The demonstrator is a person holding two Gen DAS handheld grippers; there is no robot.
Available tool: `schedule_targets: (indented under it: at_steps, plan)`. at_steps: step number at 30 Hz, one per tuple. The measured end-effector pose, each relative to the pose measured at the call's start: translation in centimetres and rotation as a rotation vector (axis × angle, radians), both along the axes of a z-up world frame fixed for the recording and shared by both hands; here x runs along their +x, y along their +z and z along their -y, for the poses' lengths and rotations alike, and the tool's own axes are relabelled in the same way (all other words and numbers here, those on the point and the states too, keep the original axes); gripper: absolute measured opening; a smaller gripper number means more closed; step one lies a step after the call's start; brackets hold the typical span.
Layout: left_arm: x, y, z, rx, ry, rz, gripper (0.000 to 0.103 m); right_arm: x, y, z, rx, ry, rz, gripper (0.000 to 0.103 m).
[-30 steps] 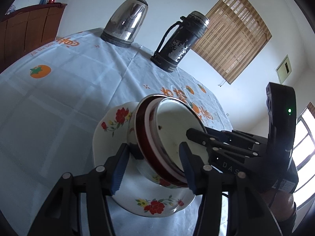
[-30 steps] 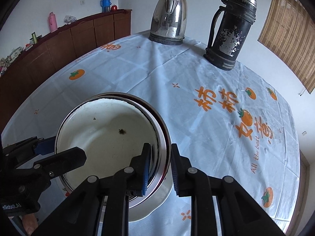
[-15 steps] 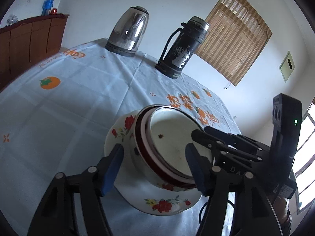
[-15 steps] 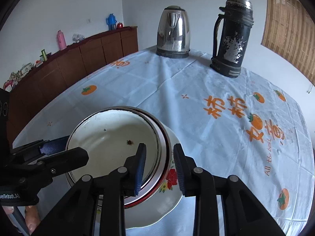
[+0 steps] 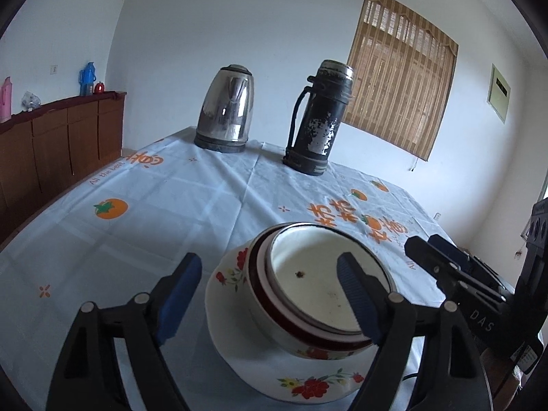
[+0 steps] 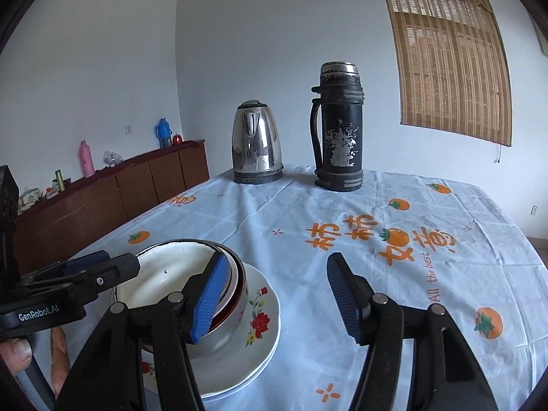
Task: Organize plates and bowls
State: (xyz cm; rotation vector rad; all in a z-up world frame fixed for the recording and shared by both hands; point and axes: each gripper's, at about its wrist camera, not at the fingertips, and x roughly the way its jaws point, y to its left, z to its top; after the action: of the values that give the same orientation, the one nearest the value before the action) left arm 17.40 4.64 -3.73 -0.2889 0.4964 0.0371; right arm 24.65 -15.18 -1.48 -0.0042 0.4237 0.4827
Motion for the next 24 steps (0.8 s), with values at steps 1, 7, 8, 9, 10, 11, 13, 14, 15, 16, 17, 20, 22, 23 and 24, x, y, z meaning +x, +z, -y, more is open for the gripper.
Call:
schedule_targets:
  at_steps: [1, 7, 8, 9, 10, 11, 13, 14, 15, 16, 17, 20, 22, 23, 24]
  plan:
    - [0.0, 0.0, 0.1, 0.005, 0.003, 0.010, 0.083, 0.1, 0.0, 0.2, 0.003, -0.010, -0.002, 0.063]
    - [-0.3, 0.3, 0.6, 0.054, 0.025, 0.055, 0.083, -0.3, 0.4, 0.7, -0.037, -0.064, 0.056, 0.063]
    - [-0.4, 0.3, 0.7, 0.067, 0.032, 0.060, 0.083, -0.5, 0.6, 0.7, -0.043, -0.071, 0.077, 0.063]
    - [-0.4, 0.3, 0.7, 0.078, 0.040, 0.064, 0.083, -0.8, 0.7, 0.8, -0.047, -0.073, 0.092, 0.063]
    - [-0.5, 0.3, 0.7, 0.088, 0.047, 0.066, 0.083, -1.0, 0.8, 0.9, -0.045, -0.074, 0.102, 0.063]
    - [-0.5, 0.4, 0.7, 0.095, 0.054, 0.067, 0.083, -1.0, 0.8, 1.1, -0.037, -0.076, 0.108, 0.063]
    - [-0.5, 0.3, 0.6, 0.094, 0.055, 0.065, 0.083, -1.0, 0.9, 1.4, -0.025, -0.079, 0.111, 0.064]
    - [-0.4, 0.3, 0.6, 0.097, 0.060, 0.063, 0.083, -1.0, 0.9, 1.5, -0.024, -0.085, 0.114, 0.064]
    - [-0.4, 0.3, 0.6, 0.104, 0.065, 0.063, 0.083, -1.0, 0.8, 1.5, -0.026, -0.090, 0.116, 0.064]
    - [-0.4, 0.3, 0.6, 0.109, 0.066, 0.063, 0.083, -1.0, 0.8, 1.5, -0.028, -0.094, 0.118, 0.064]
    - [-0.4, 0.3, 0.6, 0.112, 0.066, 0.063, 0.083, -1.0, 0.8, 1.5, -0.028, -0.098, 0.119, 0.064]
    - [-0.5, 0.2, 0.7, 0.122, 0.070, 0.065, 0.083, -1.1, 0.8, 1.8, -0.022, -0.106, 0.137, 0.064]
    - [-0.5, 0.1, 0.7, 0.125, 0.070, 0.065, 0.083, -1.4, 0.8, 1.8, -0.026, -0.111, 0.156, 0.064]
    - [-0.5, 0.0, 0.7, 0.126, 0.069, 0.063, 0.083, -1.4, 0.9, 1.8, -0.029, -0.113, 0.164, 0.064]
    - [-0.5, 0.0, 0.7, 0.127, 0.070, 0.061, 0.083, -1.6, 0.9, 1.8, -0.031, -0.114, 0.171, 0.064]
